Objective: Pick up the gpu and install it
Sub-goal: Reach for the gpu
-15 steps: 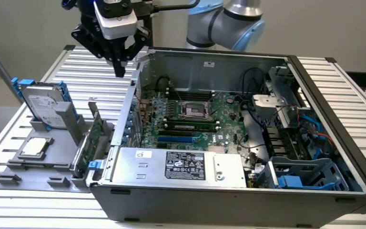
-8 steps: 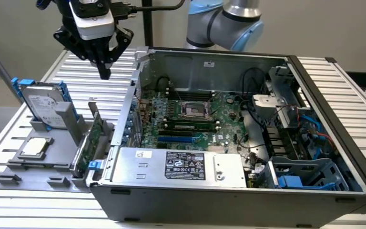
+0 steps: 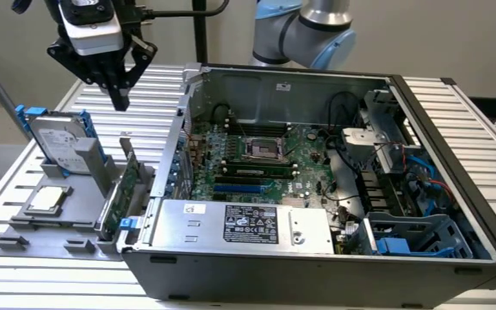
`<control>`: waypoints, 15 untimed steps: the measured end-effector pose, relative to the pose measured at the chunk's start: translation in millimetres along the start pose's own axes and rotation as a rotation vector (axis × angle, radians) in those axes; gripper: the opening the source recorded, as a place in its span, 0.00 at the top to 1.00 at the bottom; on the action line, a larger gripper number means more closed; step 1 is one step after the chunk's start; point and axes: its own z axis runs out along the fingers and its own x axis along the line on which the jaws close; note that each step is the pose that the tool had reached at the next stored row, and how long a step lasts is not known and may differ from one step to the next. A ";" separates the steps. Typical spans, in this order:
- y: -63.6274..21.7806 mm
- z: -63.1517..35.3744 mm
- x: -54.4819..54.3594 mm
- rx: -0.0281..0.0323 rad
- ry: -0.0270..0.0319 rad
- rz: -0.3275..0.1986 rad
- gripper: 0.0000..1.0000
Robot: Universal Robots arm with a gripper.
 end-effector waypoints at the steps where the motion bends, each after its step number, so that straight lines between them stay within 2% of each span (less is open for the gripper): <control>1: -0.4 0.3 4.3 0.0029 -0.0001 0.000 0.89; 9: -3.6 4.5 37.8 0.0233 -0.0017 -0.001 0.89; 12: -5.0 7.1 46.9 0.0268 -0.0018 -0.001 0.89; 15: -8.0 10.9 52.2 0.0275 -0.0020 -0.001 0.89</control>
